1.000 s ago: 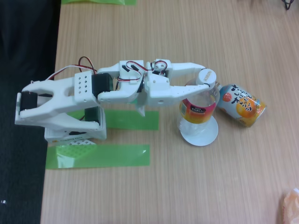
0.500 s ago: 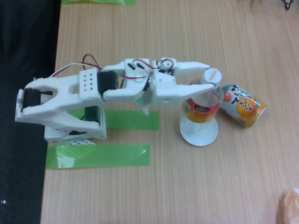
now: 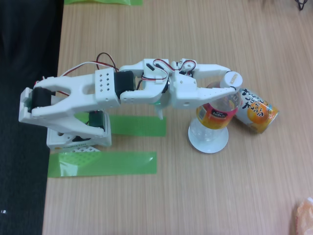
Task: Pick up the plastic bottle and stand it up on the white place
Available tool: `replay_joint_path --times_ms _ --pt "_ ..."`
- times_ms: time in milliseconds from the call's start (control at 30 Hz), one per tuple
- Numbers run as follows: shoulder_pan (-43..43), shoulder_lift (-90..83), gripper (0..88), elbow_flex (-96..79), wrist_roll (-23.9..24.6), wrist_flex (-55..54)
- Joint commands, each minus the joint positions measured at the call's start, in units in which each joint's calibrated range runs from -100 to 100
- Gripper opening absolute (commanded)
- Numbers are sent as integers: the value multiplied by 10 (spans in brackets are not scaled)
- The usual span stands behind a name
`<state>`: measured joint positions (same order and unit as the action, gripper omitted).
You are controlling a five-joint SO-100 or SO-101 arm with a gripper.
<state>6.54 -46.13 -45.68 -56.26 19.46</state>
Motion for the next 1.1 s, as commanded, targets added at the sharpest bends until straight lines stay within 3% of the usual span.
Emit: replay_joint_path --times_ms 0,367,1067 --pt "-1 -1 66 10 3 -13" --pt "-2 -2 66 -53 3 -110" --pt "-3 -2 66 -58 -2 -105"
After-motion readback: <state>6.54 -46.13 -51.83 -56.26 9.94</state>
